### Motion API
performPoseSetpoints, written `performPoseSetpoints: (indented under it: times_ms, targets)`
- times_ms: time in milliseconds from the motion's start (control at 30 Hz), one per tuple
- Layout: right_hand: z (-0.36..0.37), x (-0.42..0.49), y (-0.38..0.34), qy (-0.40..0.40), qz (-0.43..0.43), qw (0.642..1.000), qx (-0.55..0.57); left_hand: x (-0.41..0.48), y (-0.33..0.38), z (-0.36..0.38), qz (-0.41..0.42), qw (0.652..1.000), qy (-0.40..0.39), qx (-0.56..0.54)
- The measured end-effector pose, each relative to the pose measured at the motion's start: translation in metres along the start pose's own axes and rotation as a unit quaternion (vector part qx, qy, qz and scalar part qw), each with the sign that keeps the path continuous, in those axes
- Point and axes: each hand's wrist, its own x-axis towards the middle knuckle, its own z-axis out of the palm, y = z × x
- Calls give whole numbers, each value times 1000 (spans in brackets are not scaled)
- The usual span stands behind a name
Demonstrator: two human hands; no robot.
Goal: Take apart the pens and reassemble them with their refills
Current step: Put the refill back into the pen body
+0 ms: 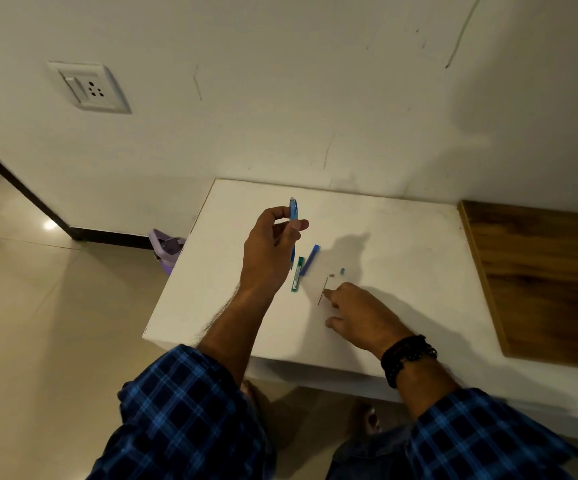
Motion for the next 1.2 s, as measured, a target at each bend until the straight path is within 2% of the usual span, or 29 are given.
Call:
performPoseSetpoints:
  times_ms: [167, 667, 833, 1000, 1200]
  targets:
    - [4, 1, -10, 13, 4, 998, -69, -5, 7, -1, 7, 1000, -2, -9]
    - [13, -13, -18, 65, -13, 994, -85, -26, 10, -9, 5, 1000, -16, 14]
    - [14, -26, -17, 51, -35, 995, -81, -36, 3, -15, -6, 999, -15, 37]
    - [25, -46, -19, 41, -70, 989, -123, -45, 0, -23, -1, 999, -9, 44]
    - [45, -65, -21, 94, -123, 977, -147, -53, 7, -29, 10, 999, -9, 51]
